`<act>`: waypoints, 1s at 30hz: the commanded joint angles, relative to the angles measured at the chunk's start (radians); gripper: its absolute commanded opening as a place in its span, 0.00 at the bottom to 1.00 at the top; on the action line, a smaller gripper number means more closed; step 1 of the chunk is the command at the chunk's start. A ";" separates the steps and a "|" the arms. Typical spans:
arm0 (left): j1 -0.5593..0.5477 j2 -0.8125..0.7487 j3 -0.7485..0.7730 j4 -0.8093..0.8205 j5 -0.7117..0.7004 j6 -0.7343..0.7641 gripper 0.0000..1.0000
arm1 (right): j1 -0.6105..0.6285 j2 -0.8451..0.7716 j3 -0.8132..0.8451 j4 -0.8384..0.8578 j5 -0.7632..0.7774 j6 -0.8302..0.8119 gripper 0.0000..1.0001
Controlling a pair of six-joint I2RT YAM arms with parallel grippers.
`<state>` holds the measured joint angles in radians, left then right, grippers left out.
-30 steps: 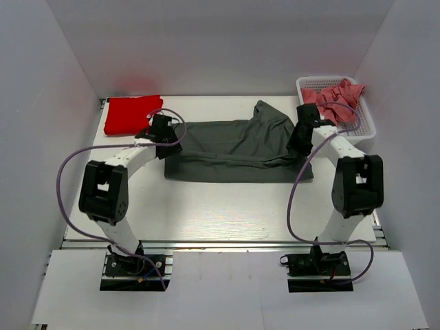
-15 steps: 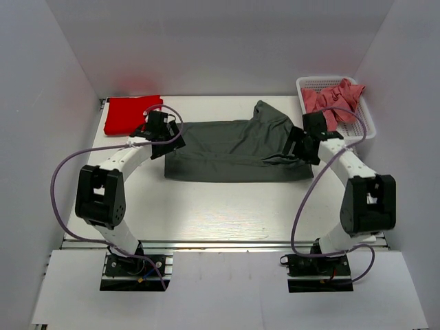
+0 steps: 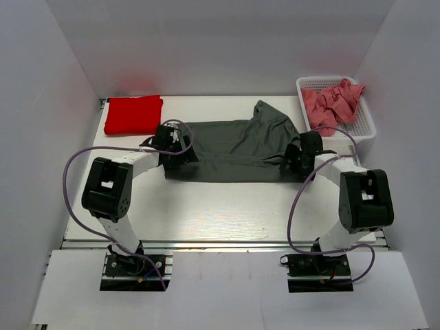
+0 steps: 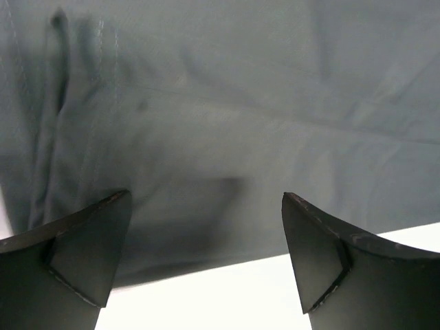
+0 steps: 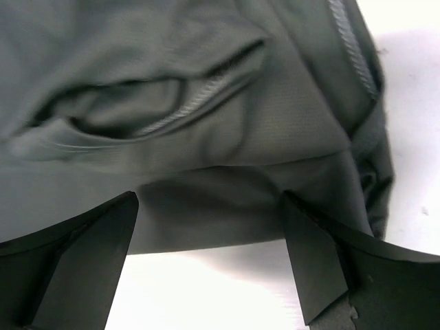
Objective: Fold and stack the t-shirts
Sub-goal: Fold the flattened tshirt in 1/3 of the way
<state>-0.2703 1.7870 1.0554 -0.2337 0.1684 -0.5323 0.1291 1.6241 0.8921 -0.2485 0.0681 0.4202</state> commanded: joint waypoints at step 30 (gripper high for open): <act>0.011 -0.629 -0.238 -0.288 -0.271 -0.001 1.00 | 0.182 -0.603 -0.229 -0.202 -0.288 -0.069 0.81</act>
<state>-0.2638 1.1320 0.7879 -0.5198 -0.0776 -0.5571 0.2806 0.9390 0.6228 -0.4465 -0.2489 0.3691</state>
